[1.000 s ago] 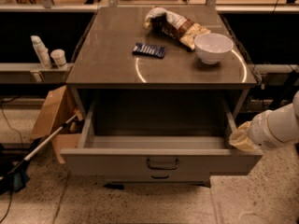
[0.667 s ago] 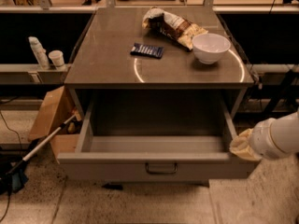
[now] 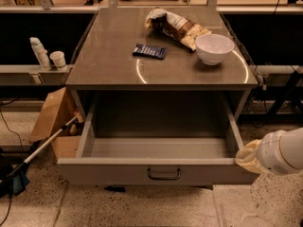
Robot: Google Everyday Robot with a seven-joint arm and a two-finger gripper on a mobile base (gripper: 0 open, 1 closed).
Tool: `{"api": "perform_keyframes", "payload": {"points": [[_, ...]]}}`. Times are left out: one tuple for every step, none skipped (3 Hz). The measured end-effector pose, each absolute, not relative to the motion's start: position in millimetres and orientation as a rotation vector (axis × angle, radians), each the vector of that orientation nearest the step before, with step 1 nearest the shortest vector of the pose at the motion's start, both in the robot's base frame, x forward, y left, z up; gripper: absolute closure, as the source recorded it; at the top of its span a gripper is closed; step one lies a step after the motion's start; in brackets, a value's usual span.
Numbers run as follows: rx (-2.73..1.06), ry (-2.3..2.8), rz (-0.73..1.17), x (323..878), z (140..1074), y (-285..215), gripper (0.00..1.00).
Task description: Open top drawer
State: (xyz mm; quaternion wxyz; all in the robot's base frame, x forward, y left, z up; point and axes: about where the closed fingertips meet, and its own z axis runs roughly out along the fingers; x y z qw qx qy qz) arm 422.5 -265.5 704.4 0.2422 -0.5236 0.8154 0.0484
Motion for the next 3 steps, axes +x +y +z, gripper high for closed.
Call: {"api": "perform_keyframes", "payload": {"points": [[-1.431, 2.229, 0.132, 422.5, 704.4, -265.4, 0.58], [-1.431, 2.229, 0.132, 422.5, 704.4, -265.4, 0.36], [-1.431, 2.229, 0.132, 422.5, 704.4, -265.4, 0.05]]}}
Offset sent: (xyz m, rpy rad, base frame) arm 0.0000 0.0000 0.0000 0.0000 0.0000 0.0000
